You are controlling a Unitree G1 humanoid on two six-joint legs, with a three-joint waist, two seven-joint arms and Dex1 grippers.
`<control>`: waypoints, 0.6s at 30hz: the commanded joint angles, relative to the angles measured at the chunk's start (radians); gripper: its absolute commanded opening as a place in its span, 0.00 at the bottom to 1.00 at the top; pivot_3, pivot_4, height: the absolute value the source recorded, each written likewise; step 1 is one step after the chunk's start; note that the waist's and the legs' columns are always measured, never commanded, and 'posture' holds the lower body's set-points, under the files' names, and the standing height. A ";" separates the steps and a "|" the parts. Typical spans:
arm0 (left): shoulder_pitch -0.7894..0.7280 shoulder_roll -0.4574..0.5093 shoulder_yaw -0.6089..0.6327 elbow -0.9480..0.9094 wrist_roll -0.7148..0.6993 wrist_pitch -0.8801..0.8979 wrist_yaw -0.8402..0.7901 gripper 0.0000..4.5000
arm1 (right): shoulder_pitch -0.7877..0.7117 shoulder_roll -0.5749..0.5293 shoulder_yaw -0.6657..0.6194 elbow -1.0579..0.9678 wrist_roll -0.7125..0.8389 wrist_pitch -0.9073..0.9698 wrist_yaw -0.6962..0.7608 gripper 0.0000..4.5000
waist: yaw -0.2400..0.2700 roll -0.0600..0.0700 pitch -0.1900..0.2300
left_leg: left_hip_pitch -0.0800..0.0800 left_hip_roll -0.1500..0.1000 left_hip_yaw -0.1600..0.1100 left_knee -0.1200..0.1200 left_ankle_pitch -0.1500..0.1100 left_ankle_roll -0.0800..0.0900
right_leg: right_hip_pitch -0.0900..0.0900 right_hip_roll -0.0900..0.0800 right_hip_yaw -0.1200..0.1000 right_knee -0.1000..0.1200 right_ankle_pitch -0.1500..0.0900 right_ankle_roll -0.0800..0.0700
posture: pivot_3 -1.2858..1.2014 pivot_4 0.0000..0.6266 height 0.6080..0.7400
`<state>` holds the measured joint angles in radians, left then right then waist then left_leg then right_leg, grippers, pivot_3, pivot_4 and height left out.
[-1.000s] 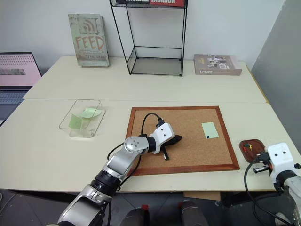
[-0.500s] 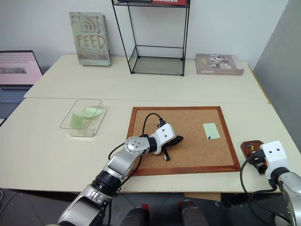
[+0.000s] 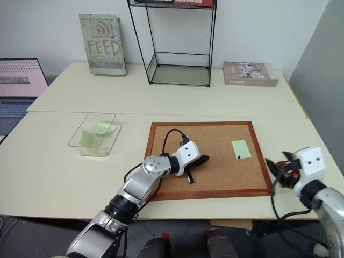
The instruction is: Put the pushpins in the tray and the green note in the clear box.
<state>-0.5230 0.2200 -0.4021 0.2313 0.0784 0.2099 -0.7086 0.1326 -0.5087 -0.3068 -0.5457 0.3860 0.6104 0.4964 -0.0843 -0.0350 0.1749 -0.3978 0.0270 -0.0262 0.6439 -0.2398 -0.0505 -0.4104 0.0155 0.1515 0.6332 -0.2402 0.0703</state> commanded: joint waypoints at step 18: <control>0.015 0.011 -0.004 0.030 0.030 0.032 0.019 0.00 | -0.197 0.094 0.215 0.292 -0.167 -0.169 -0.089 0.71 | 0.000 0.000 0.000 | 0.000 0.000 0.000 0.000 0.000 0.000 | 0.000 0.000 0.000 0.000 0.000 0.000 | 0.52 0.24 1.00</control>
<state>-0.5227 0.2187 -0.4035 0.2225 0.0786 0.2107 -0.7059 -0.0444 -0.4133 -0.0856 -0.2514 0.2282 0.4770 0.4122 -0.0841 -0.0348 0.1748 -0.3981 0.0270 -0.0262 0.6436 -0.2397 -0.0504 -0.4101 0.0157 0.1512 0.6336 -0.2399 0.0706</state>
